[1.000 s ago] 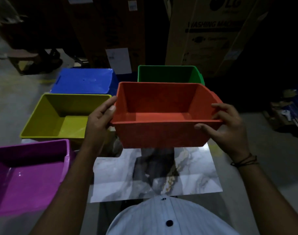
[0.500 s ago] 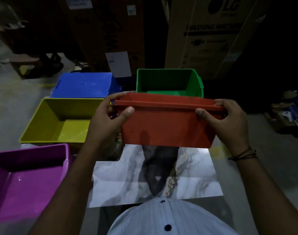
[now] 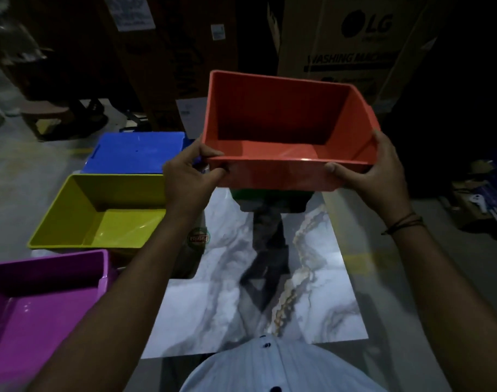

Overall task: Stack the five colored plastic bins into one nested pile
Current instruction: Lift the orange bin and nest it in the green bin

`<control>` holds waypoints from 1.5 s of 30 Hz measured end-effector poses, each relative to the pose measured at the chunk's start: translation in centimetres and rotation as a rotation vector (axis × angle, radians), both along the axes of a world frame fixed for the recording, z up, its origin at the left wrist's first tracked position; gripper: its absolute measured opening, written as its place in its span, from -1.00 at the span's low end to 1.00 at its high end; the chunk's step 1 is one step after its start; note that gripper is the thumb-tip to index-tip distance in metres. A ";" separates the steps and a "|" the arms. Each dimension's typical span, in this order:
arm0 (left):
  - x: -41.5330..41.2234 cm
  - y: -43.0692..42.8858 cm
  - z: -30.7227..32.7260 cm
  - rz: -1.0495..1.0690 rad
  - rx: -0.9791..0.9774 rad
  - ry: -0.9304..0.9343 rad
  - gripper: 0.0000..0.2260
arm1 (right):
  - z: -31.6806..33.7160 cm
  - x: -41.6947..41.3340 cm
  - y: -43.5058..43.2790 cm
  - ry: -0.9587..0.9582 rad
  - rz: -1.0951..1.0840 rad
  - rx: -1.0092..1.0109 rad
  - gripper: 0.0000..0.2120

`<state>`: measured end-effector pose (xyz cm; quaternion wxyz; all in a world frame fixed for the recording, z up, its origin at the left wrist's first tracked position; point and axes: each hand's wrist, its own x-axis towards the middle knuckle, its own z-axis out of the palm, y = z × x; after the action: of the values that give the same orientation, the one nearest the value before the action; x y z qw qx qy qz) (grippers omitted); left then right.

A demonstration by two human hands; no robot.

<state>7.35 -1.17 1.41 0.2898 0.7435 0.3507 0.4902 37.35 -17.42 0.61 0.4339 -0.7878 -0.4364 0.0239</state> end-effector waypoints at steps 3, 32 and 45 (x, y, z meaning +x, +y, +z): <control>1.7 2.3 -0.5 -0.019 -0.014 0.070 -0.78 | -0.3 1.9 2.1 0.045 0.023 -0.002 0.01; 8.0 10.5 -8.1 -0.041 -0.301 0.302 -0.64 | -8.1 8.9 10.5 0.106 0.061 -0.140 -0.40; 8.5 10.4 -11.2 0.003 -0.321 0.547 -0.64 | -10.7 7.4 10.3 0.042 0.055 -0.316 -0.79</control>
<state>15.81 9.24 -9.79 0.2977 0.7920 0.4894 0.2110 44.77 -7.12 -10.05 0.3127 -0.8333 -0.4396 0.1207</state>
